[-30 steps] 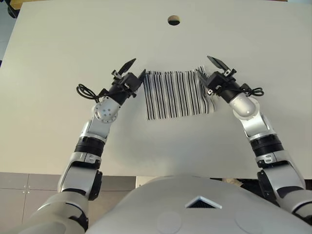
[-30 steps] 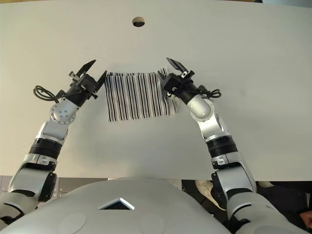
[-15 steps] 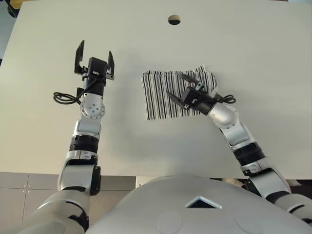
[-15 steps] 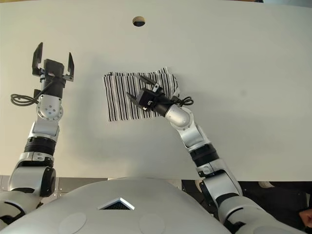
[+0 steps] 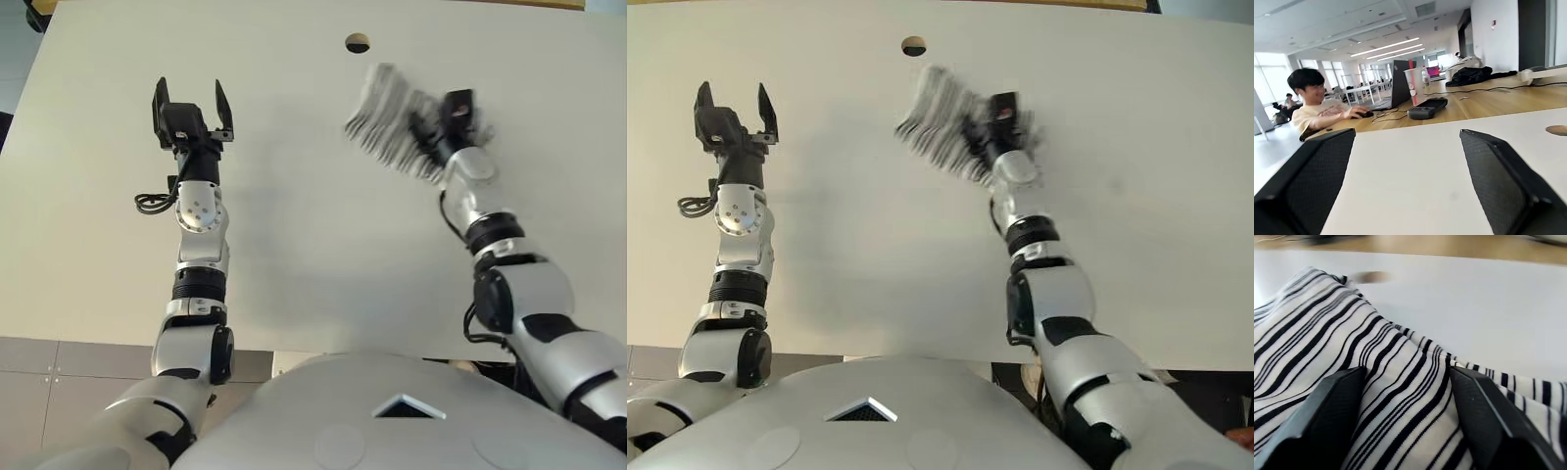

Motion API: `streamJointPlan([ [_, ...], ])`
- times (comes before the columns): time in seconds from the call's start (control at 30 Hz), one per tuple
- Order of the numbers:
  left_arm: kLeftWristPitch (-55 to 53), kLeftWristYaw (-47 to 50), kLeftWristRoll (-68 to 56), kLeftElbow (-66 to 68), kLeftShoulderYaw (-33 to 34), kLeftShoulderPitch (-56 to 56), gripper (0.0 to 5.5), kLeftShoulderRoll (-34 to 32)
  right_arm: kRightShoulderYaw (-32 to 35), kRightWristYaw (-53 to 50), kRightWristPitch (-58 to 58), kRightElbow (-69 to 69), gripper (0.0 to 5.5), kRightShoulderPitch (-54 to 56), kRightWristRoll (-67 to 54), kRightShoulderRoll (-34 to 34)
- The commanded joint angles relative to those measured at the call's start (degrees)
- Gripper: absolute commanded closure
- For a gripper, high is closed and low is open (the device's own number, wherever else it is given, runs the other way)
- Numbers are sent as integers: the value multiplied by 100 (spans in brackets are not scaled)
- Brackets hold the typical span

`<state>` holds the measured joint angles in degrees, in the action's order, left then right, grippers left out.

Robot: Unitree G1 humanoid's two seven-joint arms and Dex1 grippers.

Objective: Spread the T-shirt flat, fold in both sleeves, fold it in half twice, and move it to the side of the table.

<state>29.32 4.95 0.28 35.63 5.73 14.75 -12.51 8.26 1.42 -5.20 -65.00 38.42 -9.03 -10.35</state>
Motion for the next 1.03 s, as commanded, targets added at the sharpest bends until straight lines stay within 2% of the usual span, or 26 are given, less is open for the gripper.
streamJointPlan([
  [0.03, 550, 294, -179, 696, 259, 466, 153, 380, 1439, -1622, 232, -1017, 234, -301, -789, -1312],
  [0.27, 1493, 391, -185, 1214, 430, 519, 153, 611, 2674, -2098, -291, -1196, 234, -883, -1330, -2047],
  [0.43, 1751, 548, 70, 1377, 408, 571, 153, 589, 2713, -2580, -873, -1129, 234, -1096, -1001, -2291],
  [0.5, 1735, 500, 178, 1423, 290, 751, 153, 638, 2373, -2773, -1635, -826, 234, -855, -589, -2256],
  [0.63, 1391, 257, 179, 2029, 35, 1771, 153, 1070, 674, -3129, -3084, 441, 234, -67, 1099, -1072],
  [0.7, 1471, 245, 191, 2387, -25, 2113, 153, 1267, -259, -3352, -3442, 421, 234, 126, 2025, -301],
  [0.8, 1786, 482, 468, 2745, -144, 2076, 153, 1263, -1051, -3865, -3712, 102, 234, 47, 2925, 216],
  [0.87, 1964, 709, 679, 2881, -217, 1795, 153, 1176, -1433, -3863, -3915, -65, 234, -213, 3269, 412],
  [1.03, 2371, 838, 840, 2630, -351, 1389, 153, 1320, -1670, -3772, -4451, 257, 234, -743, 3408, 321],
])
